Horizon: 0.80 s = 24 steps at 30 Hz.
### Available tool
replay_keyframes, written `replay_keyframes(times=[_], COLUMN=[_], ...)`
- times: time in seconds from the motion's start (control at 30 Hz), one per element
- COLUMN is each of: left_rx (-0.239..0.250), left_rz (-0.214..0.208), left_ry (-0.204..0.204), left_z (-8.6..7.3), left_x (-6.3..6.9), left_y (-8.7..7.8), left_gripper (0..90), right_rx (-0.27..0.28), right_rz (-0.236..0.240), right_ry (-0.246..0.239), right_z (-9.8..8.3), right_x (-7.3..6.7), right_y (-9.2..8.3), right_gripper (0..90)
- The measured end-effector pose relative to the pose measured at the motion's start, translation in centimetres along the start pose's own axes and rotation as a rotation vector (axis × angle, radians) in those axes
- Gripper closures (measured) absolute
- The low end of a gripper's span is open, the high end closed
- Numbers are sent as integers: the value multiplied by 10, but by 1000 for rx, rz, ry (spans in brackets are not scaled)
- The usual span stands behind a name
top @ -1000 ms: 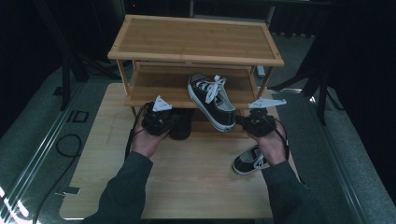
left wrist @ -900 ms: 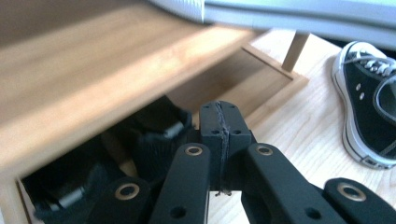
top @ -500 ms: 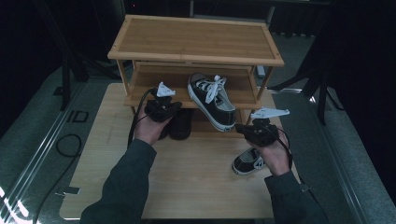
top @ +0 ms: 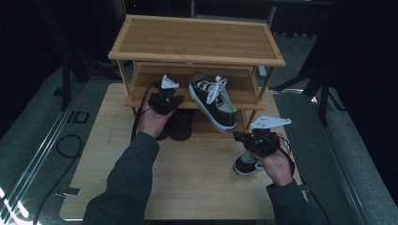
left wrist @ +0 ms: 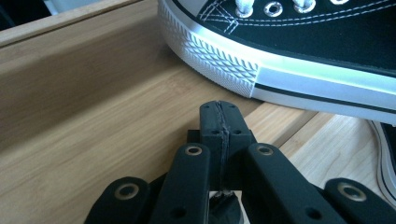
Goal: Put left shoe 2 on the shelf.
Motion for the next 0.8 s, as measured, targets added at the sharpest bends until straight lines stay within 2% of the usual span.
replay_keyframes(times=[0.13, 0.23, 0.43, 0.53, 0.6, 0.7, 0.8], left_rx=[-1, 8, 15, 17, 20, 18, 17], left_rz=[2, -19, -51, -51, -53, -41, -45], left_ry=[-21, -50, -66, -72, -97, -92, -96], left_z=[0, -1, -3, -4, -4, -4, -4], left_x=[-4, -6, -10, -11, -10, -9, -9], left_y=[6, 9, 10, 10, 10, 9, 10], left_gripper=[896, 897, 897, 898, 899, 900, 900], right_rx=[29, 46, 38, 35, 45, 54, 56], right_rz=[2, 2, -1, -1, 6, 6, 10], right_ry=[-19, -28, -28, -26, -28, -25, -42], right_z=[3, 6, 9, 10, 11, 13, 18], right_x=[-7, -9, -5, -6, -5, -5, -7], right_y=[-8, -12, -7, -4, -4, -6, -5], right_gripper=[900, 900, 900, 900, 900, 900, 900])
Point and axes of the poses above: each handheld gripper's, and its own axes: y roughly forward along the jaws, z roughly out of its top, x roughly to its right, the point moved 3 cm from there along y, roughly forward along the jaws, and after that the axes turned 7 degrees about z, right-handed, at the moved point
